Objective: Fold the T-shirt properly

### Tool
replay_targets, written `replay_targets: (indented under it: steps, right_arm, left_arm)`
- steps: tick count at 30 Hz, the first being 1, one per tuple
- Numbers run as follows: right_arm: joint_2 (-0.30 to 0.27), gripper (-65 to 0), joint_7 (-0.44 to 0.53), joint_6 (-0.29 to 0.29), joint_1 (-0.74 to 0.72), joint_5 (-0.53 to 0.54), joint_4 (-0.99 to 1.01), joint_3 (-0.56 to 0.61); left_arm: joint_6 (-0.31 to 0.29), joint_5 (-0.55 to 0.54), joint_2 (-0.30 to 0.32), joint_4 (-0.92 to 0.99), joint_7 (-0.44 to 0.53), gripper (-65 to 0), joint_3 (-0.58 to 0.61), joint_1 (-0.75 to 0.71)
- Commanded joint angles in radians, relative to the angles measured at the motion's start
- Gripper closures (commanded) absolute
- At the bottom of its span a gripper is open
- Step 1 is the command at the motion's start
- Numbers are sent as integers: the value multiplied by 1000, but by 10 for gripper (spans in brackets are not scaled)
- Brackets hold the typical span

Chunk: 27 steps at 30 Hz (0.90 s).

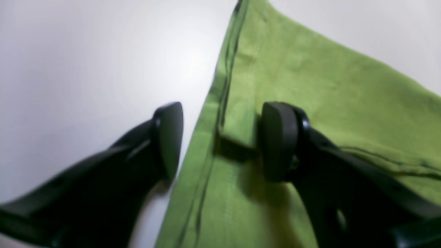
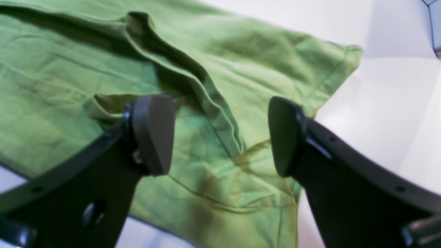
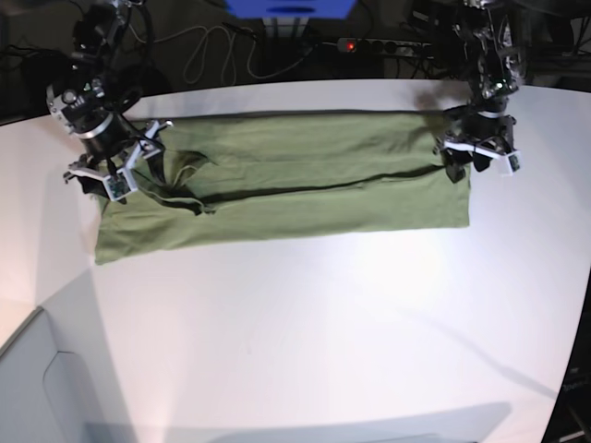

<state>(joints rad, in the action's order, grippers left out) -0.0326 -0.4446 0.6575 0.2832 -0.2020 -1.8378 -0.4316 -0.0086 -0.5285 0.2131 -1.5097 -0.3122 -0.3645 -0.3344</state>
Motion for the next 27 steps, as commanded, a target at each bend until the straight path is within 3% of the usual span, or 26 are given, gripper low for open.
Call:
replay_targets:
  steps: [1,6,13,17,27]
  right_arm:
    - [-7,-415,25,21,-3,17,-13,-5]
    - [-10,-415,25,21,-3,17,-13,-5]
    - [-10,-415,25,21,-6,17,-17,-5]
    - [-7,-416,25,21,-8,17,-17,-3]
    - [-11,-416,25,21,-57,17,10,66]
  left_arm:
    - [6,-5,6,5,-32,-318,-3,-5]
    - [6,-5,4,7,-31,-167,-3,-2]
    - [6,-5,3,7,-31,-114,-3,-1]
    - [6,-5,3,7,-31,0,-3,-1]
    - [6,-5,3,18,-31,0,-3,5]
